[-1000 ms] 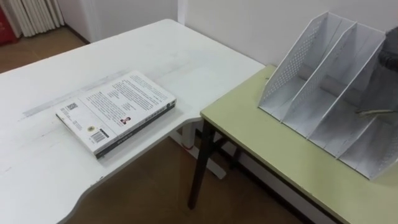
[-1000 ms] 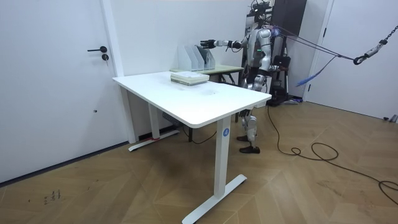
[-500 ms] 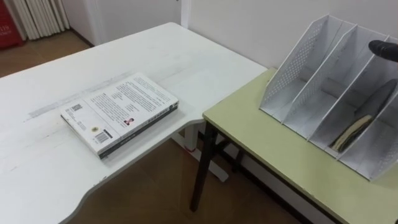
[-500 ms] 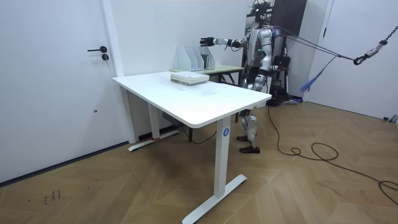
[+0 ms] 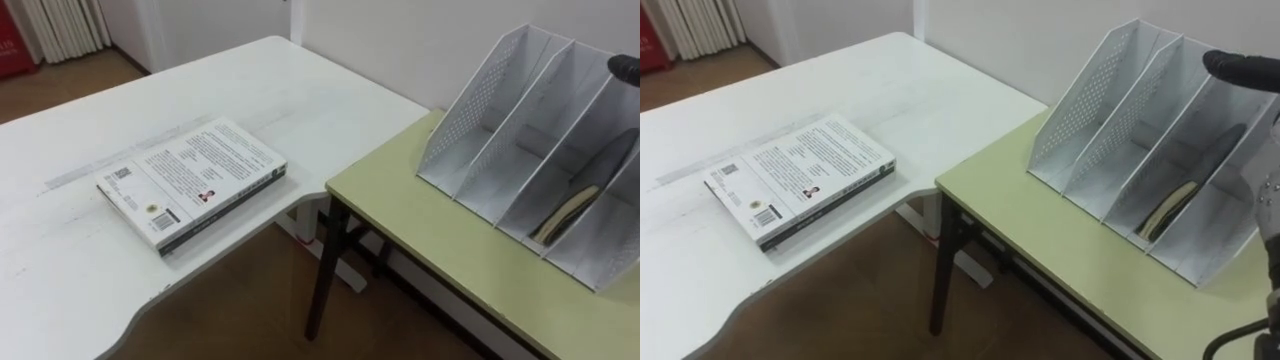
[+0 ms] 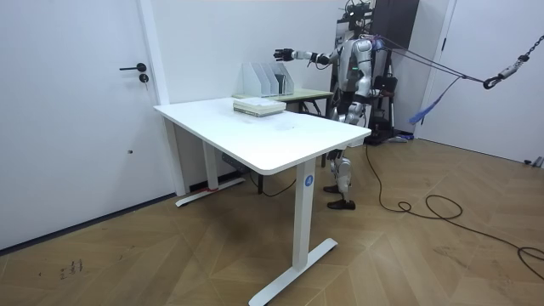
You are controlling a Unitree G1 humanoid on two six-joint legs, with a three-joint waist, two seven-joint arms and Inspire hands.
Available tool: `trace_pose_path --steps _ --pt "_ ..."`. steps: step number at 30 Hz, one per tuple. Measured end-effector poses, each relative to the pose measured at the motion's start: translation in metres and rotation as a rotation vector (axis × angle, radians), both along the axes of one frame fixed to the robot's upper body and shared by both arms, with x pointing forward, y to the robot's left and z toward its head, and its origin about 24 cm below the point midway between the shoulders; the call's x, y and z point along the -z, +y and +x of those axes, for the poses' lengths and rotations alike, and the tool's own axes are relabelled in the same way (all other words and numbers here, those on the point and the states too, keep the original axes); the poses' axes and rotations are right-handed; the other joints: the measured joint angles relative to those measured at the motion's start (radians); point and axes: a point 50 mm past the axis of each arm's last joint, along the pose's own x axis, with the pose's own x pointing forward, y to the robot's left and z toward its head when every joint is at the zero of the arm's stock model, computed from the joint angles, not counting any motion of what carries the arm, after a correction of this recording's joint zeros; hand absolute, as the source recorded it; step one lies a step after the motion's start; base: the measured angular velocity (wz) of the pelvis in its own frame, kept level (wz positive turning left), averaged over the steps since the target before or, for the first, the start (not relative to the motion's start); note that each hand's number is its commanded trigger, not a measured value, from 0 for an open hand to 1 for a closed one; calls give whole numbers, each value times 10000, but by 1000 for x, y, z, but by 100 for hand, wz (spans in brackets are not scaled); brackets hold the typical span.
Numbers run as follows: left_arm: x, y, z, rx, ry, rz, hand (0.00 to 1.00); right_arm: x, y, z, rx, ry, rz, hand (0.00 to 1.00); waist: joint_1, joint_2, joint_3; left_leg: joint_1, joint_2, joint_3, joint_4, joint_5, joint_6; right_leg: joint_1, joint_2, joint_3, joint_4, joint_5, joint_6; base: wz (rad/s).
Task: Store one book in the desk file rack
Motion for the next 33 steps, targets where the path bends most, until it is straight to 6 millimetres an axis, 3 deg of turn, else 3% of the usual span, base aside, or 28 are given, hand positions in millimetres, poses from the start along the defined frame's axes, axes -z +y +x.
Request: trace_pose_path --steps 6,11,15,18,23,28,33 --pt "0 0 1 34 -30 1 0 -25 15 3 -1131 -1218 -51 0 -4 23 5 10 6 6 -3 0 -1 -2 6 3 -31 2 -2 0" --pt "0 -1 2 127 -64 7 0 -64 43 -1 -3202 -3224 -289 0 -32 140 18 11 25 38 -24 -1 -2 -3 9 24 -34 4 -4 0" --pt "0 -1 2 164 -117 23 0 -78 73 -13 -5464 -4214 -1032 0 -62 199 59 58 36 63 -74 -1 -3 11 10 43 -34 4 -4 -1" --pt "0 -1 1 169 -181 2 0 -69 92 -23 -7490 -4284 -1578 0 -48 188 64 89 84 69 -86 -2 -2 41 6 59 -35 4 -4 0" --pt "-3 6 0 289 -206 -103 0 -16 117 -30 -10792 -2365 -1929 0 7 30 56 71 104 96 -86 -6 -5 16 17 61 -10 15 -16 0" --pt "-5 14 8 656 -277 -192 0 12 148 -45 -13821 -877 -3208 0 40 -128 107 19 170 94 -104 -20 -34 -25 87 125 -16 26 -36 -2" --pt "-10 25 20 1080 -336 -218 0 46 167 -63 -16705 1078 -3829 0 533 -400 90 -31 241 211 -112 -26 -88 -139 159 306 -22 50 -77 -10"
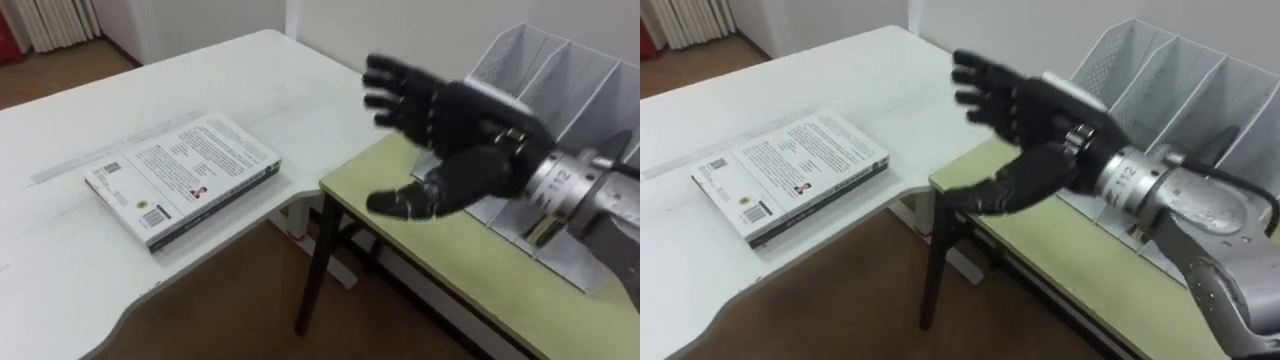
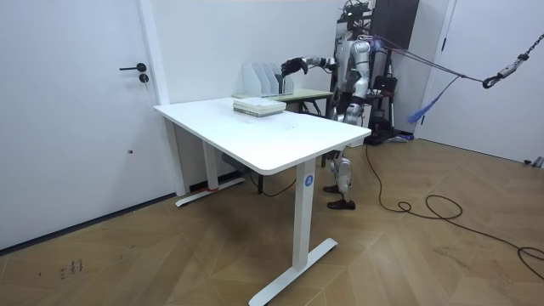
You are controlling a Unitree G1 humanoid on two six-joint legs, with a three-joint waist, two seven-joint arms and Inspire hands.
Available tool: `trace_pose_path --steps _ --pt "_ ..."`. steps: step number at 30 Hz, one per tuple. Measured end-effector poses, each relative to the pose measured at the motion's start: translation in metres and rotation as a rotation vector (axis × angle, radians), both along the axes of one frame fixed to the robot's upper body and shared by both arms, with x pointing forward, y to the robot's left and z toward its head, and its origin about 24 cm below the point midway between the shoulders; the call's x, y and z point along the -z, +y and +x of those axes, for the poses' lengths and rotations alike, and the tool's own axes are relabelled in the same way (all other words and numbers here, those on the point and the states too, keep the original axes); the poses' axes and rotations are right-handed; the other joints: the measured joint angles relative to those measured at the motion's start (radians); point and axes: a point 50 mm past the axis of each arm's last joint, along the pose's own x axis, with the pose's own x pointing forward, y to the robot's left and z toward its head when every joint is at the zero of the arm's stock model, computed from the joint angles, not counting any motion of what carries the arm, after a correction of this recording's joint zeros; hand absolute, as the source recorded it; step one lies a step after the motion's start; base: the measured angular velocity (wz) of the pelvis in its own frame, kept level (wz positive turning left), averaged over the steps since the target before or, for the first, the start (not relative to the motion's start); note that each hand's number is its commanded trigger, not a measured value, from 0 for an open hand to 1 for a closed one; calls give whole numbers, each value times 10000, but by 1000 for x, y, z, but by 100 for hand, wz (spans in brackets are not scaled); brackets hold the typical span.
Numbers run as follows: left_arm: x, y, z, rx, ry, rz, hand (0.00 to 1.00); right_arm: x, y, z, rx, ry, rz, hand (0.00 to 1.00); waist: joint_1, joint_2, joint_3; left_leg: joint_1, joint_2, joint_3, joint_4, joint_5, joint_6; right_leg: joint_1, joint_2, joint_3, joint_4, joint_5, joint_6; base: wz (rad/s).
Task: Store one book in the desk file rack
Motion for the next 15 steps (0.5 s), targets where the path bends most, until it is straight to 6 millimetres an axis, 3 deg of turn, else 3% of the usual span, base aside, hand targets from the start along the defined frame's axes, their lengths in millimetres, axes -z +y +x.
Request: trace_pose_path --steps 3,6,11,12,13,15 --pt "-2 2 11 369 62 -21 0 22 11 -10 -1376 754 -1519 0 168 -59 81 -21 -16 9 -3 0 0 7 -5 -22 -7 2 -2 2" --pt "-2 0 19 832 126 -22 0 54 9 -25 -2055 1565 -3259 0 563 -41 101 28 -28 11 -7 -5 7 69 -25 -42 -25 6 -3 2" --pt "-1 -10 30 1238 5 -181 0 132 -14 -65 -2317 4245 -6591 0 1073 145 245 28 -49 -87 23 -4 12 110 -40 -143 -141 51 -10 2" --pt "0 -11 30 1186 -5 -218 0 140 -17 -69 -2251 4547 -6862 0 1101 183 268 2 -50 -90 21 -4 12 104 -45 -144 -136 51 -11 0" --pt "1 -13 28 1057 73 -221 0 154 -21 -77 -2089 5066 -7253 0 1097 262 276 -52 -53 -130 2 -5 13 93 -50 -166 -138 51 -11 0" --pt "3 -15 27 1027 196 -85 0 174 -24 -87 -1832 5600 -7829 0 1087 332 194 -175 -51 -127 10 -4 12 -42 -57 -142 -141 62 -28 -4"
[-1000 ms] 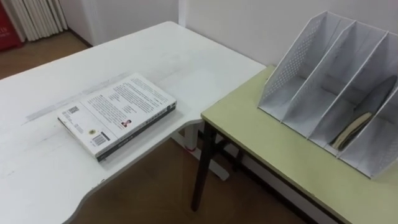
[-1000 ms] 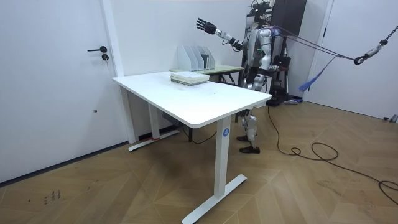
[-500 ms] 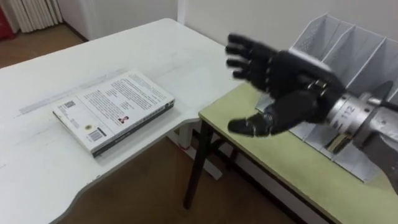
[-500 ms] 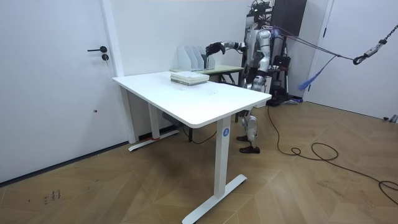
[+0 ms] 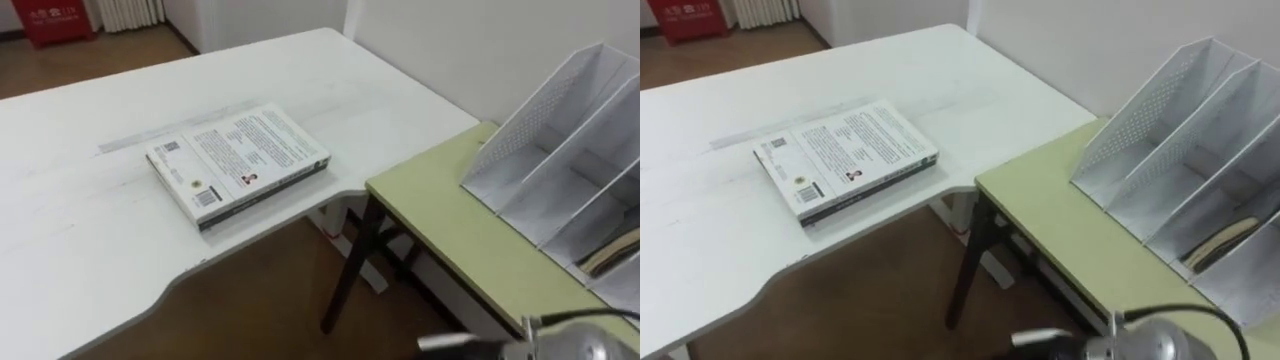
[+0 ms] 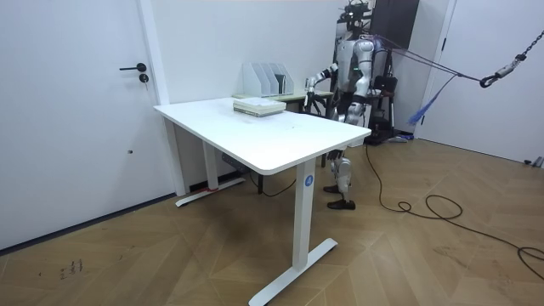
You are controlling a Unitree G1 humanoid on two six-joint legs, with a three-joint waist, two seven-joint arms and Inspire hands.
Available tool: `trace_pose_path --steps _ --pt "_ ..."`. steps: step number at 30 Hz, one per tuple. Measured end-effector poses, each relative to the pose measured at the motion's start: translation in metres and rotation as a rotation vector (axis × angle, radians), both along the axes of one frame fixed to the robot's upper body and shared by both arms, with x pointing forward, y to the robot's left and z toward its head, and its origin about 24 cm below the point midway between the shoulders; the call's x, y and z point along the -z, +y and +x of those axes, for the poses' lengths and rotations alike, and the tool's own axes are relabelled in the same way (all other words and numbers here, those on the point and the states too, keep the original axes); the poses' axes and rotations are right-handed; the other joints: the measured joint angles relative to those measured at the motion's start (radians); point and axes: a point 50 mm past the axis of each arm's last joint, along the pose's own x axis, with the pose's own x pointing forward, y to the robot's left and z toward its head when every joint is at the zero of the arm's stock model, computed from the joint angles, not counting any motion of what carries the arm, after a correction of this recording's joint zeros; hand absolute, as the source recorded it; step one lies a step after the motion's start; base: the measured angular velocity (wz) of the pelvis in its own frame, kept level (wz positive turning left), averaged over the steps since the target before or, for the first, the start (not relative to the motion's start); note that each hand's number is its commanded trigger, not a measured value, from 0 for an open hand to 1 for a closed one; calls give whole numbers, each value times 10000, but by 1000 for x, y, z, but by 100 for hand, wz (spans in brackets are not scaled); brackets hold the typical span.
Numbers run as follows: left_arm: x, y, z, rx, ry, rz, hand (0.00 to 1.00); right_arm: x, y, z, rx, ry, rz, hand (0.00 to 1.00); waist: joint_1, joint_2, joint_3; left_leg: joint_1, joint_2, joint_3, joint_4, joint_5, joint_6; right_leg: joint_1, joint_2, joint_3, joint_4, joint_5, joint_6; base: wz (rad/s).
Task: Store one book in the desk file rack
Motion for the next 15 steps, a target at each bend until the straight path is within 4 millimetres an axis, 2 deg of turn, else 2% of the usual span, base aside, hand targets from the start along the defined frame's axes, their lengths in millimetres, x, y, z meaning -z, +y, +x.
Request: trace_pose_path --steps 3,4,5,6,7,9,10,12,14,15 --pt "4 -9 -2 -191 -3 38 0 29 -2 -15 382 322 -1103 0 8 217 -118 25 -18 119 7 9 -9 -69 0 99 7 11 -12 -9" --pt "6 -13 -4 -336 15 37 0 41 -4 -25 601 418 -1558 0 15 321 -177 42 -17 148 -9 9 -9 -67 32 102 -14 9 -10 0" --pt "7 -16 -7 -552 50 6 0 55 -8 -35 1019 574 -1873 0 -1 396 -195 153 -38 182 -58 9 -9 17 48 106 -32 8 -8 0" --pt "8 -18 -8 -651 63 38 0 62 -10 -42 1290 659 -2048 0 11 428 -207 205 -41 204 -80 9 -9 61 48 115 -36 6 -6 -6" --pt "10 -21 -12 -894 65 101 0 68 -17 -47 2268 481 -2104 0 -9 489 -202 235 -51 229 -79 9 -9 125 46 148 -104 2 5 0" --pt "12 -22 -20 -1390 234 281 0 81 -30 -57 3446 212 -2490 0 -197 543 -175 339 -51 184 -101 9 -8 346 34 97 -213 21 26 12" --pt "13 -23 -23 -1627 268 401 0 91 -36 -70 4291 343 -2834 0 -238 606 -210 399 -63 149 -113 6 -8 447 24 65 -241 5 43 19" --pt "14 -25 -29 -1941 328 552 0 103 -45 -94 5436 604 -3322 0 -305 660 -207 507 -74 132 -124 -11 12 655 29 -6 -387 5 58 15" --pt "16 -30 -34 -2344 399 593 0 114 -56 -128 6533 1077 -4135 0 -406 807 -213 547 -111 105 -181 -21 32 716 11 -13 -369 -25 107 7" --pt "17 -31 -36 -2430 444 617 0 116 -57 -136 6804 1168 -4344 0 -484 840 -201 546 -117 101 -176 -18 37 716 1 -18 -357 -28 112 5"
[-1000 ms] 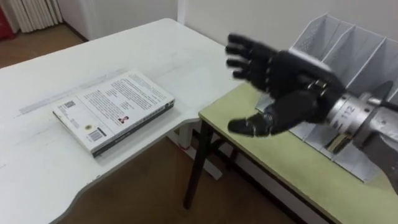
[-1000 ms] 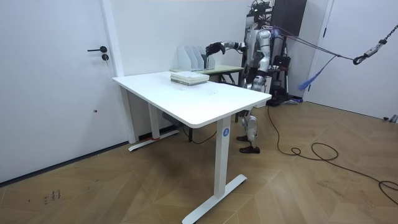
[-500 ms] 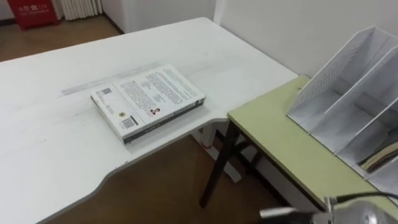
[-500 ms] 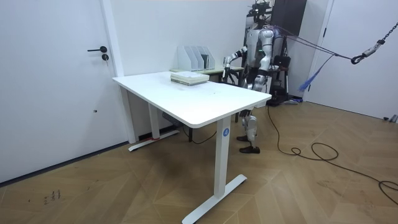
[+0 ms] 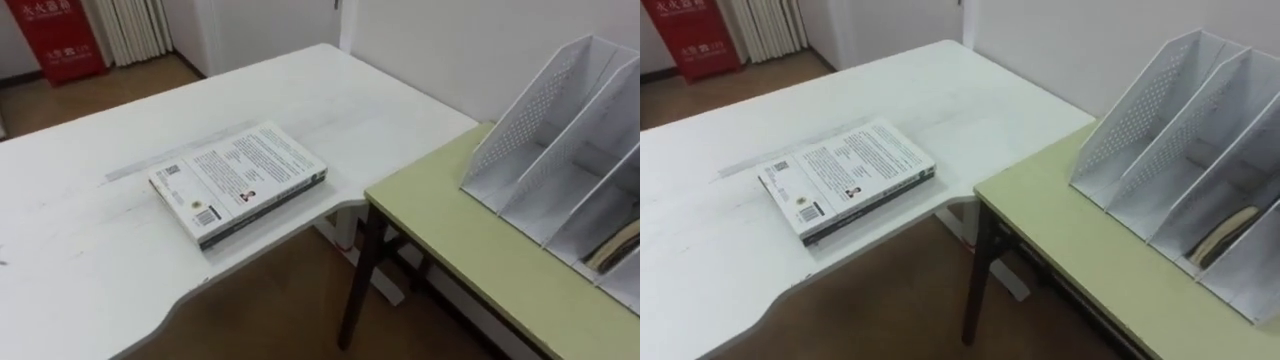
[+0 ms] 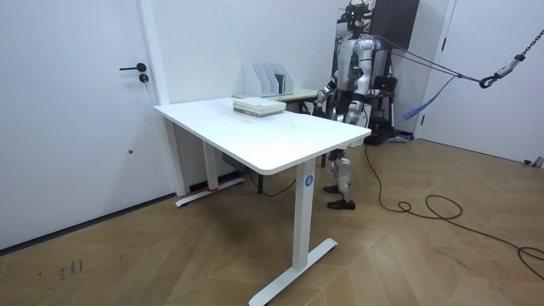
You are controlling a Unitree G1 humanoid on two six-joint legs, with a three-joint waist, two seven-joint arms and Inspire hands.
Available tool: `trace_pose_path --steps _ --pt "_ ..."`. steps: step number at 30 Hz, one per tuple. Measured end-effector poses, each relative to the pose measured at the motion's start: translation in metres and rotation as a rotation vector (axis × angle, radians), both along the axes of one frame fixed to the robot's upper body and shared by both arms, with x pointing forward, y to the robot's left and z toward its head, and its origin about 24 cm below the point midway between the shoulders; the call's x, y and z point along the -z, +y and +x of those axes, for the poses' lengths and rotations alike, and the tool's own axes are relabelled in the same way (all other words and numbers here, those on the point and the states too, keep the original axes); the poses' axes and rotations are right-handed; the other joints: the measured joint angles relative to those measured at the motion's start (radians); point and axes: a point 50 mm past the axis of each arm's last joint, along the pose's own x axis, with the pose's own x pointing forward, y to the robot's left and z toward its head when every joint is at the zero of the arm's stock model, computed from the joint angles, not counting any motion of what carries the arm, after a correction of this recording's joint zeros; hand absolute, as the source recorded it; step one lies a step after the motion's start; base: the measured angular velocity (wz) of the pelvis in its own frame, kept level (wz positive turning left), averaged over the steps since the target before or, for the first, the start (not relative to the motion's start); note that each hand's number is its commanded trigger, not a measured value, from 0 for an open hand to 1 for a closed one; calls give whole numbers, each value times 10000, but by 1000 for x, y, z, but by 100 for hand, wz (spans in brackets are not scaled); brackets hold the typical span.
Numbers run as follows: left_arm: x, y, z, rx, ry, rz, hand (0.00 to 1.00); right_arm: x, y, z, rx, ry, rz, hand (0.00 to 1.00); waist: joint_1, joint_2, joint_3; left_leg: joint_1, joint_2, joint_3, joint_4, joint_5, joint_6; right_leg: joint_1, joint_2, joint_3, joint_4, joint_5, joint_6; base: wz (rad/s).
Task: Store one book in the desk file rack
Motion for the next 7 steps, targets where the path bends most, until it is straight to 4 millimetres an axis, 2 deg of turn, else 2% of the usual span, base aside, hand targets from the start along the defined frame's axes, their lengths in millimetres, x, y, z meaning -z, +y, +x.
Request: trace_pose_path --steps 2,5,7 --pt "1 -1 -8 -257 164 14 0 6 -2 -28 939 529 -606 0 -249 71 36 13 -20 -47 7 4 10 -10 -21 -8 28 -7 11 0" --pt "2 -2 -10 -219 282 36 0 11 3 -54 1584 1352 -782 0 -466 213 40 81 -17 -50 -18 4 12 -12 -7 4 46 -24 7 -4" --pt "2 -2 -13 -213 364 38 0 13 7 -64 1910 1766 -729 0 -627 227 25 171 -26 -44 -98 5 10 -12 -8 10 45 -94 13 0"
